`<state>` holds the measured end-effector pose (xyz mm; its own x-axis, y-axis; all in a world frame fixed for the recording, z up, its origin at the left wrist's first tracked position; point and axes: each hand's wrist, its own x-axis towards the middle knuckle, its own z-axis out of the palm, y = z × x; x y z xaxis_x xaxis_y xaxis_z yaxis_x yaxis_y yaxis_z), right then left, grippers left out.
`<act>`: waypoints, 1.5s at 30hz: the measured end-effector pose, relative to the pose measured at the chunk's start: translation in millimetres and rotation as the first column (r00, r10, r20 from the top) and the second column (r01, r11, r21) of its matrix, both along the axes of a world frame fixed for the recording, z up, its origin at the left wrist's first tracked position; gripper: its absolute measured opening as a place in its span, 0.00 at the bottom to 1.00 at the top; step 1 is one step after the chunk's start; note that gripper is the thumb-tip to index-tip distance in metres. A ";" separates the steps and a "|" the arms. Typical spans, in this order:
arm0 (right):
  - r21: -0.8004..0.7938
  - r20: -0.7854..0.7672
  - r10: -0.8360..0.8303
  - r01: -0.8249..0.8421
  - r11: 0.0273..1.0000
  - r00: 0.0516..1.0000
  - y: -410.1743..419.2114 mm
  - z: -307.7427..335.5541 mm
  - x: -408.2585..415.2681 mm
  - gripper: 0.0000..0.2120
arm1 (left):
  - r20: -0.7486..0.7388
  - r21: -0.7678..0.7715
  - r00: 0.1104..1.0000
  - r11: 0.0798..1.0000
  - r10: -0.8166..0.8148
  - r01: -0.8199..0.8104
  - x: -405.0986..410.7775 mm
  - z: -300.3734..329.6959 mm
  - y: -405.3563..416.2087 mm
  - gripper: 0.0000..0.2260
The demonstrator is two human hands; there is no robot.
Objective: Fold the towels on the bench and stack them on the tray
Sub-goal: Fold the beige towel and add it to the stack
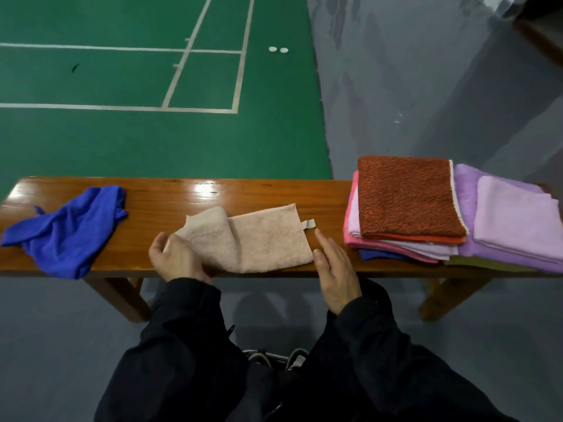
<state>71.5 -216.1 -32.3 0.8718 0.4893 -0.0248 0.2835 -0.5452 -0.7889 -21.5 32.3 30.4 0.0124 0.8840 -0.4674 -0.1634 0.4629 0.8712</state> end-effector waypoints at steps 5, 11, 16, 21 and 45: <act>-0.041 0.047 0.002 0.000 0.999 0.999 4.3 -6.9 -2.0 0.34 | -0.177 0.353 0.965 0.903 -0.192 0.244 2.9 4.9 -23.7 0.13; -0.006 -0.007 -0.032 0.032 0.999 0.999 5.9 -7.8 -1.7 0.33 | -0.715 0.610 0.601 0.100 -0.357 0.786 45.6 -36.7 -80.9 0.08; 0.080 -0.087 -0.057 0.064 0.995 0.995 2.0 -2.5 2.0 0.31 | -0.959 0.283 0.264 -0.323 -0.103 0.903 50.9 -67.9 -92.5 0.12; 0.080 -0.001 -0.142 0.142 0.987 0.990 10.6 3.0 5.9 0.26 | -0.892 0.414 0.347 -0.217 -0.288 0.884 30.5 -51.8 -82.8 0.16; 0.578 -0.706 0.261 0.322 0.750 0.659 50.7 77.6 18.7 0.35 | 0.371 0.099 0.225 0.279 -0.901 0.955 25.3 90.6 -79.9 0.37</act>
